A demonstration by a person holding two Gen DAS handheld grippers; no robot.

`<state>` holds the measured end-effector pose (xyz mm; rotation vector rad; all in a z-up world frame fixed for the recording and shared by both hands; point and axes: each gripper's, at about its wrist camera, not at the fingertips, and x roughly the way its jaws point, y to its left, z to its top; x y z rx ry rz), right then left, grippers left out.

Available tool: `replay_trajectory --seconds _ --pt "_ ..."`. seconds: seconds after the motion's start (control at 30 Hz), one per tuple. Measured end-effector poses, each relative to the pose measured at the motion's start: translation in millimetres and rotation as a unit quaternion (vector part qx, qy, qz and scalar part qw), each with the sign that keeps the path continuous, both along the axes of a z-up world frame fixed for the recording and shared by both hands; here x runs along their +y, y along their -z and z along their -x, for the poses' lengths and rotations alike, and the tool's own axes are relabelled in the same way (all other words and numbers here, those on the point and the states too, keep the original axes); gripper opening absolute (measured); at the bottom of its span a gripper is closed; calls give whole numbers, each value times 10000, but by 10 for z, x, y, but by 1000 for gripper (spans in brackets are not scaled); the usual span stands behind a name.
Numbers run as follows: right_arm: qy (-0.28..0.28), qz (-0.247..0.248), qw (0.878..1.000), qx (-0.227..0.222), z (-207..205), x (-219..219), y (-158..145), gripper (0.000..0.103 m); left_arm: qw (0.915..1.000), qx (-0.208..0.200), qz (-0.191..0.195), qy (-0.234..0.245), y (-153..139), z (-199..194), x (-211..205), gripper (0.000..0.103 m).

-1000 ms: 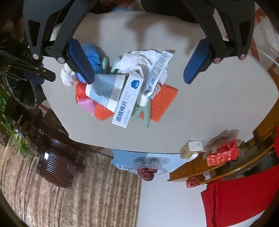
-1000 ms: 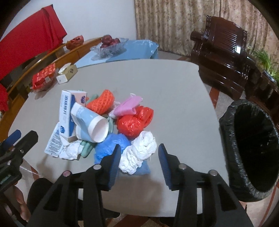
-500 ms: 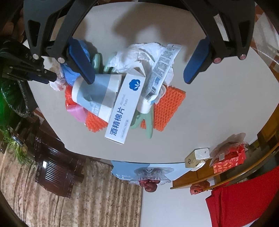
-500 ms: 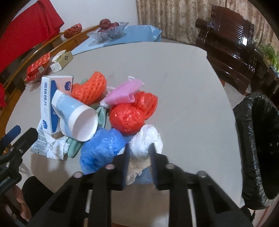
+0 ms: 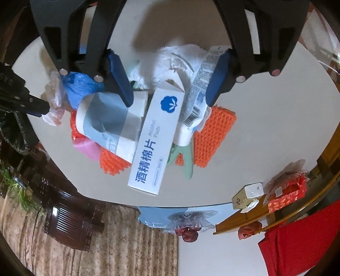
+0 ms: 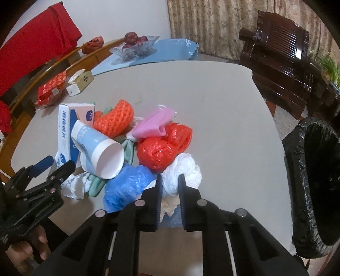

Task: Collect trash
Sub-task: 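Move both tools to the trash pile and close the left gripper on the alcohol-pad box, then carry the alcohol-pad box over the bin with the left gripper and release it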

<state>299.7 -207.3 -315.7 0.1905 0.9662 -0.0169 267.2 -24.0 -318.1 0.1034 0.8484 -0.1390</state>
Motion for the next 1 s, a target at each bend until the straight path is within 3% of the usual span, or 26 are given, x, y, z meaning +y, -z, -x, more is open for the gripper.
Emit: replay_trajectory --seconds 0.07,0.17,0.2,0.4,1.0 --pt "0 -8 10000 15 -3 0 11 15 10000 -46 -71 -8 5 -32 -12 65" --pt "16 17 10000 0 3 -3 2 15 10000 47 -64 55 41 -87 -13 39" --pt "23 25 10000 -17 15 -8 3 15 9999 73 -61 80 56 -97 -16 35" --pt "52 80 9999 -92 21 -19 -40 15 9998 -61 -95 147 23 -66 -21 32" --pt "-46 298 9975 -634 210 -142 -495 15 9971 -742 65 -142 -803 393 -21 29"
